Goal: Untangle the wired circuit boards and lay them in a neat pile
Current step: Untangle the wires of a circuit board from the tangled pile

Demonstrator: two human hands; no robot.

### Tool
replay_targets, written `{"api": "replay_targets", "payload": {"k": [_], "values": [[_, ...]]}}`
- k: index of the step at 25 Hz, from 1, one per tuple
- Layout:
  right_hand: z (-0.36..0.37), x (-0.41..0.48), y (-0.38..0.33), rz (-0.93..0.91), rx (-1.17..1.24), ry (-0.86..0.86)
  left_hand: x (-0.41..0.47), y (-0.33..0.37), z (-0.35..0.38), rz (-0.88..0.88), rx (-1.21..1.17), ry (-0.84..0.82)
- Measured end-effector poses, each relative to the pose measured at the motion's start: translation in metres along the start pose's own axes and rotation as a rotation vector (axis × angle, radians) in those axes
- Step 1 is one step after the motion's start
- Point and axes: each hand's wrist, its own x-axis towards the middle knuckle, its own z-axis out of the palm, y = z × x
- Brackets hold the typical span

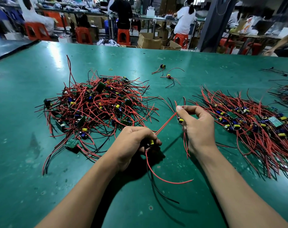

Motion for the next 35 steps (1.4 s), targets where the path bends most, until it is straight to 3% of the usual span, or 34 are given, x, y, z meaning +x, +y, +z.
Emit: {"api": "replay_targets", "payload": {"k": [3,7,9,11,13,19,24,30,35], "values": [[-0.001,0.001,0.001,0.039,0.014,-0.015,0.0,-0.001,-0.001,-0.004,-0.006,0.001],[-0.008,0.0,-0.001,-0.347,-0.409,0.013,0.001,0.001,-0.001,-0.061,-0.09,0.014],[-0.01,-0.002,0.0,-0.535,-0.522,0.028,0.0,0.001,0.0,-0.078,-0.11,0.009],[-0.011,-0.003,0.001,-0.604,-0.571,0.032,-0.001,0.002,0.0,-0.086,-0.122,0.004],[-0.01,-0.002,0.001,-0.536,-0.533,0.017,-0.001,0.001,-0.001,-0.082,-0.119,0.012],[-0.008,0.002,-0.005,0.021,-0.071,-0.117,0.002,-0.003,-0.006,-0.001,-0.13,0.044],[0.001,-0.01,-0.01,0.072,-0.053,-0.402,0.001,0.0,-0.005,-0.026,-0.18,0.064],[0.006,-0.016,-0.012,0.186,0.053,-0.476,-0.001,0.001,-0.003,-0.032,-0.179,0.053],[0.01,-0.026,-0.011,0.285,-0.036,-0.68,-0.001,-0.002,-0.001,-0.02,-0.152,0.058]]}}
